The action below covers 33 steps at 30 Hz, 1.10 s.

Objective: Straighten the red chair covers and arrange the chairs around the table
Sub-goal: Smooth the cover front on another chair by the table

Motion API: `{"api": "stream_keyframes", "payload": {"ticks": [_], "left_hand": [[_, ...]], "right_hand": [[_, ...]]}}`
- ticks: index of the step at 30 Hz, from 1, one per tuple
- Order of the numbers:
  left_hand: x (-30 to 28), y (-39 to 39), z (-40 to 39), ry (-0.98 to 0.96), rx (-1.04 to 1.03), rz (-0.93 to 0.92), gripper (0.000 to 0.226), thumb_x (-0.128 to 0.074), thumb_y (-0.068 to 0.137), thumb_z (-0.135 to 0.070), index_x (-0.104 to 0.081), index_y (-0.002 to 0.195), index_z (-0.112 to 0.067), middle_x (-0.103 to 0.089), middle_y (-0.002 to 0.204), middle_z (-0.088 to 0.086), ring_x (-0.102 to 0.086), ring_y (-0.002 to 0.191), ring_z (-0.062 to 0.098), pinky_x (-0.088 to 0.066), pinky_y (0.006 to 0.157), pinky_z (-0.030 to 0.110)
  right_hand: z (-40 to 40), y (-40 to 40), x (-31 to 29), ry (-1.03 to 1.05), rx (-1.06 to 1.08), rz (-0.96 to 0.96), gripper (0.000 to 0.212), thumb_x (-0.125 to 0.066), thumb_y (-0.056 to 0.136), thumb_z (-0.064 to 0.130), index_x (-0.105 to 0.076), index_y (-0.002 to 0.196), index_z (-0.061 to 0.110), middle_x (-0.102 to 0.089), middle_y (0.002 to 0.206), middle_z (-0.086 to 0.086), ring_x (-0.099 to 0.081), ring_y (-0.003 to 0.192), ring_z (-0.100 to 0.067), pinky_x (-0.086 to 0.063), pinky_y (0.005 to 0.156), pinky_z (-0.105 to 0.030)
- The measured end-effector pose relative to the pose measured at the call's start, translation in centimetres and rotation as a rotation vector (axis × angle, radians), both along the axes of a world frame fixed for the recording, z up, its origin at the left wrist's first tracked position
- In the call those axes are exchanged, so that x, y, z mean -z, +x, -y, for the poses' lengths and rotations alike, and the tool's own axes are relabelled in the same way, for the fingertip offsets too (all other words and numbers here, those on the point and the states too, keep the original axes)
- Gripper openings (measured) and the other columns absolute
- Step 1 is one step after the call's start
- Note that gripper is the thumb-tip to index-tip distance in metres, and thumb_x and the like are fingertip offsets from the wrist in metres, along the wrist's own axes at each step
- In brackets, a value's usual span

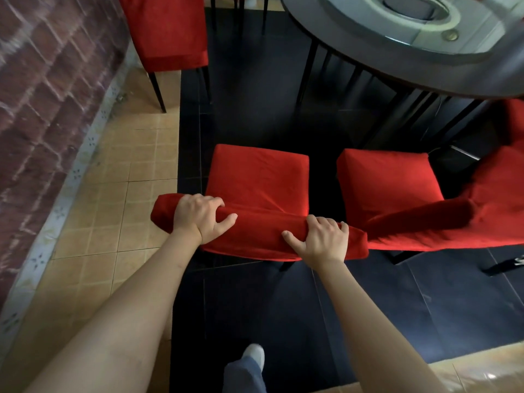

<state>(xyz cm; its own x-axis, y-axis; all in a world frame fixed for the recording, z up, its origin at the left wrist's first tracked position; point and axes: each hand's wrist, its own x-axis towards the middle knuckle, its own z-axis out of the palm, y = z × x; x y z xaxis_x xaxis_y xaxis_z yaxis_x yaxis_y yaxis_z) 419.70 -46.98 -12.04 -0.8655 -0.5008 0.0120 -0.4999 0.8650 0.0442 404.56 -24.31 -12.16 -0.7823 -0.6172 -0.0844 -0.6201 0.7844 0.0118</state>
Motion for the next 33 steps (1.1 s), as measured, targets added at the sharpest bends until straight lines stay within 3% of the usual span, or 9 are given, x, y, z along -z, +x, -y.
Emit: {"api": "stream_keyframes", "payload": {"ticks": [8, 17, 24, 33], "left_hand": [[0.1, -6.4, 5.8, -0.01, 0.007, 0.005, 0.087, -0.006, 0.072, -0.073, -0.068, 0.106, -0.021, -0.071, 0.095, -0.002, -0.063, 0.088, 0.019, -0.041, 0.08, 0.035], [0.2, -8.8, 9.6, 0.038, 0.061, -0.041, 0.081, -0.015, 0.076, -0.071, -0.071, 0.098, -0.016, -0.072, 0.09, 0.001, -0.063, 0.083, 0.023, -0.042, 0.078, 0.036], [-0.1, -8.5, 9.8, 0.065, 0.104, -0.015, 0.082, -0.013, 0.076, -0.071, -0.07, 0.102, -0.018, -0.071, 0.089, -0.002, -0.062, 0.083, 0.02, -0.044, 0.078, 0.036], [0.2, -8.5, 10.0, 0.043, 0.108, -0.024, 0.079, -0.014, 0.076, -0.071, -0.069, 0.101, -0.019, -0.071, 0.089, -0.002, -0.062, 0.083, 0.021, -0.043, 0.078, 0.035]], "right_hand": [[5.3, -5.7, -0.1, 0.016, 0.021, 0.025, 0.098, -0.002, 0.067, 0.089, -0.063, 0.099, 0.019, -0.068, 0.097, 0.001, -0.06, 0.104, -0.024, -0.032, 0.104, -0.049], [8.5, -7.3, 0.4, -0.023, 0.055, 0.033, 0.091, -0.015, 0.072, 0.084, -0.068, 0.096, 0.015, -0.07, 0.102, -0.004, -0.061, 0.109, -0.029, -0.034, 0.101, -0.051], [9.0, -6.8, -0.6, 0.048, 0.094, 0.036, 0.096, -0.005, 0.067, 0.084, -0.062, 0.108, 0.018, -0.067, 0.113, -0.001, -0.055, 0.117, -0.025, -0.028, 0.104, -0.048], [9.2, -6.8, -0.7, 0.018, 0.1, 0.012, 0.091, -0.007, 0.069, 0.083, -0.063, 0.098, 0.017, -0.068, 0.099, -0.002, -0.059, 0.102, -0.025, -0.032, 0.1, -0.048]]}}
